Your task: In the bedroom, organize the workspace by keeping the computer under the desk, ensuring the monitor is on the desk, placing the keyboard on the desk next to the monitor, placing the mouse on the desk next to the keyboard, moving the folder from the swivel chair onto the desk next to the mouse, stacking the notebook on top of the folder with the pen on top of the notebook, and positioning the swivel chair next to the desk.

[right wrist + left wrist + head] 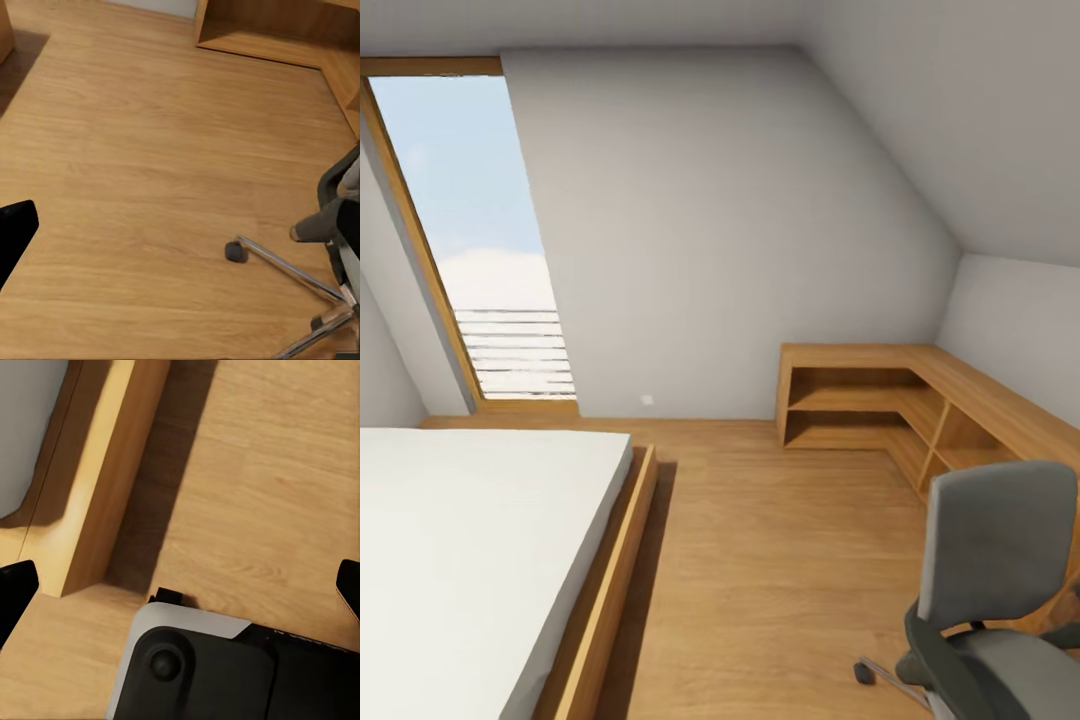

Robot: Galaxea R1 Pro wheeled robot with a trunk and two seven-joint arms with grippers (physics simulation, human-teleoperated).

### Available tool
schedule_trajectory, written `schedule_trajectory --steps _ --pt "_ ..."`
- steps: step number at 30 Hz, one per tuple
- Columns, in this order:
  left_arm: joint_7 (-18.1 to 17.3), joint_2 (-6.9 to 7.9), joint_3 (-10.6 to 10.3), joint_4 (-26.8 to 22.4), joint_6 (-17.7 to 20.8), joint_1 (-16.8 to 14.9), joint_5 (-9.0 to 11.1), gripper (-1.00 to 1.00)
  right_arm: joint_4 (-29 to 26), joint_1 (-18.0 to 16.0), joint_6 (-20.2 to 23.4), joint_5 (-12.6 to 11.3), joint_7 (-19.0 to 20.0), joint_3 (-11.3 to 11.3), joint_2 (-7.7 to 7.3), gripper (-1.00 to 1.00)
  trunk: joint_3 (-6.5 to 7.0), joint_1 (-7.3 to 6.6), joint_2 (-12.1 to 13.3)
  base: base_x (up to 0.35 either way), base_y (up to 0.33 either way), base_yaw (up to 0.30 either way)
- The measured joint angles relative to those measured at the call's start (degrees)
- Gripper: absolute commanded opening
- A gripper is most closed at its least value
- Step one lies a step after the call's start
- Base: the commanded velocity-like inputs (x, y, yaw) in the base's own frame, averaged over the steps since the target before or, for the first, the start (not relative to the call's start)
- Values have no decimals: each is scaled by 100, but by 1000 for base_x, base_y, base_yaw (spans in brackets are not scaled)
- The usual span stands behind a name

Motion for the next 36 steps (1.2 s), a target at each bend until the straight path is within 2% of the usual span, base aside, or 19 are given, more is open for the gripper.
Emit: schedule_trajectory --steps 36 --pt "0 0 6 0 0 0 0 100 2 -3 0 0 0 0 3 100 0 0 0 329 0 0"
